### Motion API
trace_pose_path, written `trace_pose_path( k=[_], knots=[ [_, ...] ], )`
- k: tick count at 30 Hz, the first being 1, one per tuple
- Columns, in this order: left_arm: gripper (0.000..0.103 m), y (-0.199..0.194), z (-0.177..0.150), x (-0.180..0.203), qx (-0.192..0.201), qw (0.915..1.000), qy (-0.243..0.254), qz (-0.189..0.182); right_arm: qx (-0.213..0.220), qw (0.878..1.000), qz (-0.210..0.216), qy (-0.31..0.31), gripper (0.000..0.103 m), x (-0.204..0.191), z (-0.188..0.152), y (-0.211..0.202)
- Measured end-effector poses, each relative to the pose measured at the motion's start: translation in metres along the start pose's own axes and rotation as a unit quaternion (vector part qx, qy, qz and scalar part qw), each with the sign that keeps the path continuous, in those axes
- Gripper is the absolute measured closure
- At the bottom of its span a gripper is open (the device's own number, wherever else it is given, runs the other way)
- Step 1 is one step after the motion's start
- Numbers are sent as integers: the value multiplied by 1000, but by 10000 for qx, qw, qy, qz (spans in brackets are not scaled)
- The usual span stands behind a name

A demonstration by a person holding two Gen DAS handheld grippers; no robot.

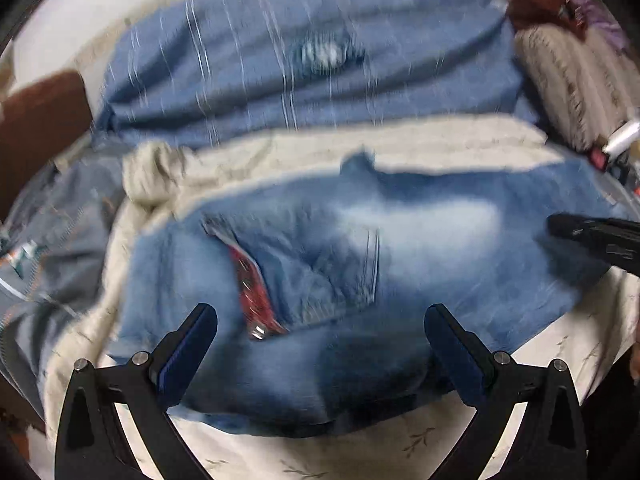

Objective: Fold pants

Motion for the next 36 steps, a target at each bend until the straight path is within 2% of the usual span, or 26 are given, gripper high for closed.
trace_pose_path(
  k=[3,6,9,11,13,16,19,21,24,27,29,30,32,34,36],
  knots=[
    [0,22,-7,-3,-464,9986,-129,224,-172,9997,-131,-92,84,3,-8,2],
    [0,26,-11,-1,-503,9980,-123,353,-673,9974,-172,-209,84,6,-25,17],
    [0,28,-14,0,-506,9976,-40,464,-606,9960,-242,-604,83,3,-28,15],
    [0,21,-9,-1,-390,9984,-60,406,-623,9947,-210,-795,83,2,-29,12],
    [0,4,-3,-2,-85,9997,-165,162,-558,9964,-137,-627,83,11,-27,3],
    [0,-23,10,-7,644,9978,-134,100,-35,9995,-287,-84,83,45,-19,-25],
    [0,-32,16,-11,868,9960,-185,118,42,9956,-568,748,83,100,-28,-41],
    [0,-28,19,-13,776,9966,-194,216,-51,9900,-634,1260,83,130,-38,-43],
    [0,-14,16,-10,442,9982,-392,83,17,9792,-681,1910,83,168,-55,-52],
    [0,9,3,-4,37,9995,-114,291,-91,9772,-539,2050,83,180,-62,-48],
    [0,25,-8,-1,-301,9979,71,566,-469,9742,-354,2180,83,185,-75,-33],
    [0,28,-10,0,-351,9973,107,633,-497,9738,-329,2194,83,184,-76,-30],
    [0,26,-8,2,-270,9975,139,632,-380,9770,-480,2041,83,183,-68,-37],
    [0,15,0,3,-66,9991,-18,415,-63,9792,-646,1923,83,181,-52,-49],
    [0,2,11,4,186,9995,-236,82,412,9804,-473,1870,83,177,-31,-59]
  ],
)
Point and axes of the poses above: each gripper's, at about its wrist camera, not at the fingertips, and y roughly the way its jaws point, x to its right, z to its top, the point moved 7 cm from there along y, roughly the way its jaws point, and after that the axes turned 15 degrees about -y, right-handed, at the moved point
